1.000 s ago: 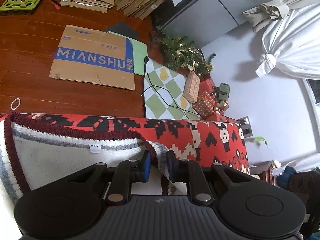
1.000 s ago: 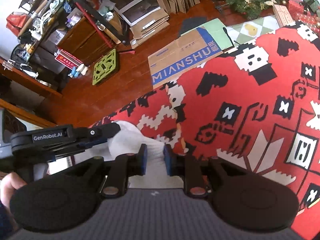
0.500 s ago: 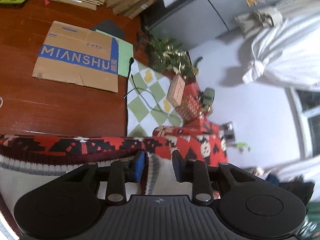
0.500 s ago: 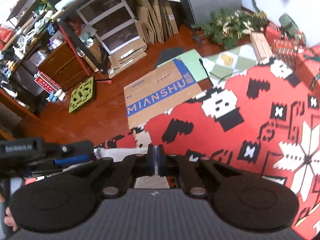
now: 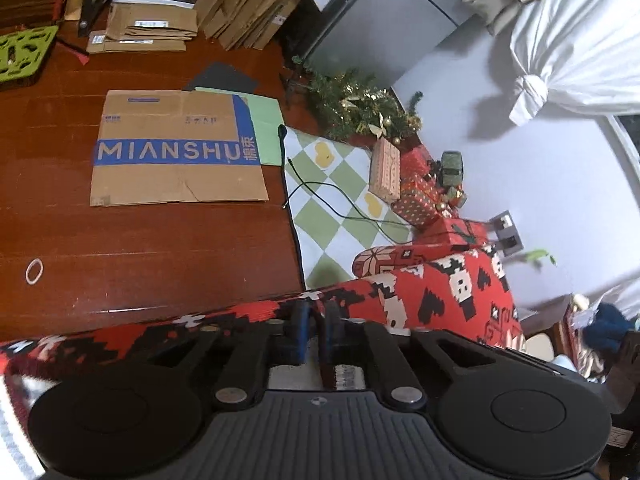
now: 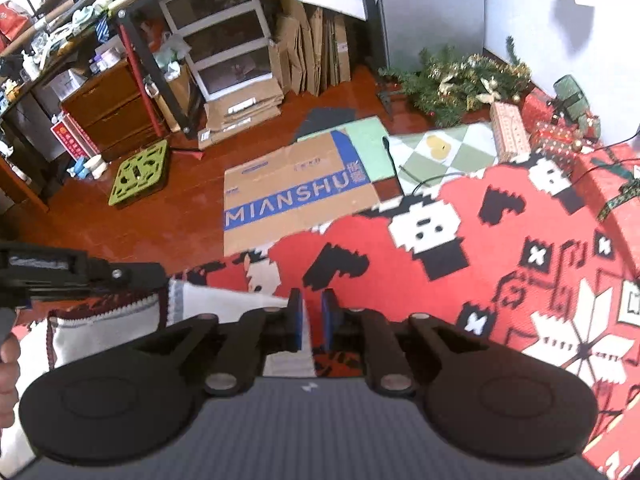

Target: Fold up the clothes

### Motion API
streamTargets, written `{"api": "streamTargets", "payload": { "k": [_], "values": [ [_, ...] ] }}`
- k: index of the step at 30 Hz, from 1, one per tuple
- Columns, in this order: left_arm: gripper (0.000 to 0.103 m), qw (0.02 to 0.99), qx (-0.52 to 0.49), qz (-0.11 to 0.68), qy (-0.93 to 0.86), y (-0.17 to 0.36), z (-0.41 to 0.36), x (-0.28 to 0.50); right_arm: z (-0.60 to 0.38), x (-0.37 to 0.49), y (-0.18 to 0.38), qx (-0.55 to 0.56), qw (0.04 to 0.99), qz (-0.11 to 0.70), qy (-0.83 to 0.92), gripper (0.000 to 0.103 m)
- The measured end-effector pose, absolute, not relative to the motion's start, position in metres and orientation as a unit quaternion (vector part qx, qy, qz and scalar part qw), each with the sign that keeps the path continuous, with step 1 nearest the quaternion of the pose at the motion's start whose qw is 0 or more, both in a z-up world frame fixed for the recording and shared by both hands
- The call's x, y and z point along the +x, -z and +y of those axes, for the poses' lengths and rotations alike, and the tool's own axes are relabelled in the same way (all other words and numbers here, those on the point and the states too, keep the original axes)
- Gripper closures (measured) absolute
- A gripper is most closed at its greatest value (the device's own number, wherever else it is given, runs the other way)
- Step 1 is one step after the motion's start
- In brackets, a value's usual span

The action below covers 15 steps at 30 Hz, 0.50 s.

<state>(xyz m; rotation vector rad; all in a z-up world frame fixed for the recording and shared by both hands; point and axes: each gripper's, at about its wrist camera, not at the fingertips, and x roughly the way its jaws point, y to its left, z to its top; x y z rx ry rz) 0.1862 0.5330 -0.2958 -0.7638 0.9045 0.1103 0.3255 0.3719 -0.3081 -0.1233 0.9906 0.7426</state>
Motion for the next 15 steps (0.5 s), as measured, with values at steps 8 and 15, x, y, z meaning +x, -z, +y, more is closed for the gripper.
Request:
{"api": "streamTargets", "payload": {
  "k": [8, 15],
  "values": [
    [0.076, 0.837, -0.348, 0.409, -0.101, 0.259, 0.533, 0.104, 0.367, 0.274, 0.286, -0.095, 0.781, 0.464, -0.407, 0.090],
    [0.076, 0.818, -0.332, 0.424, -0.199, 0.257, 0.526, 0.001, 0.368, 0.217, 0.286, -0.101, 0.754, 0.481, -0.436, 0.090]
  ]
}}
